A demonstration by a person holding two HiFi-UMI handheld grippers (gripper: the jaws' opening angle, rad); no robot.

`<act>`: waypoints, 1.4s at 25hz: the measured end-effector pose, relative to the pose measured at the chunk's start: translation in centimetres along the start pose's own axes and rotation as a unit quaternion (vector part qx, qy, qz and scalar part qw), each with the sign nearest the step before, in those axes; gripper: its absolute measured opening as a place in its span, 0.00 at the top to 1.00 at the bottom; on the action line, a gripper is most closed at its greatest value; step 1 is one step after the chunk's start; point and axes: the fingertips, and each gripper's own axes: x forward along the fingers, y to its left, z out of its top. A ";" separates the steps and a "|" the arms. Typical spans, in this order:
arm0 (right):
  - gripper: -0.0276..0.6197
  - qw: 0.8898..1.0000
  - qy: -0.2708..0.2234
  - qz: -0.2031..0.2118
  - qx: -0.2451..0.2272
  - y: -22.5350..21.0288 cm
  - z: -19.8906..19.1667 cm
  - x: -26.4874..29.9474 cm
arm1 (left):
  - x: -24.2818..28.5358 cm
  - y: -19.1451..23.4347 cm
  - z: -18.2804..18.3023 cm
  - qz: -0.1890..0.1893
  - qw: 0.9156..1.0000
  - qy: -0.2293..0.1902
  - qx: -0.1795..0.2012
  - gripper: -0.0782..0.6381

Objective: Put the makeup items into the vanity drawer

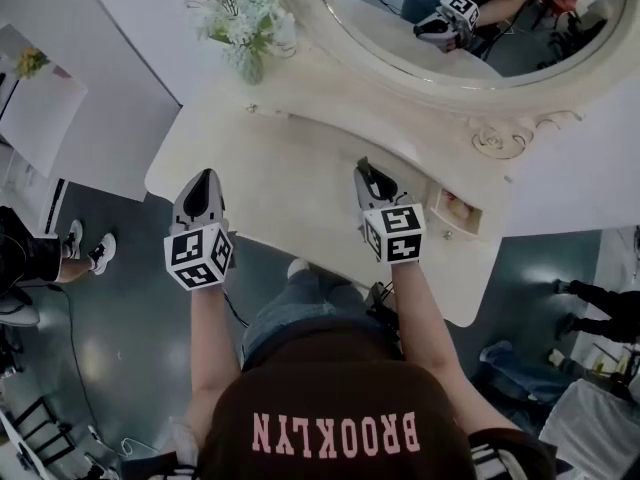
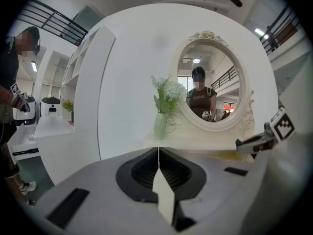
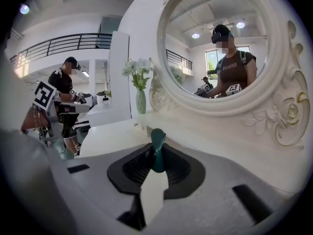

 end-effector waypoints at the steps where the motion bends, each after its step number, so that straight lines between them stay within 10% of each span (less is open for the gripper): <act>1: 0.89 1.000 -0.003 -0.007 0.002 -0.5 0.0 -0.5 | 0.2 -0.5 0.2 -0.005 1.000 -0.002 0.001 0.88; 35: 0.85 0.975 -0.002 -0.207 0.084 -17.6 -6.9 -16.4 | 5.4 -21.3 1.2 -0.169 0.985 0.000 0.040 0.88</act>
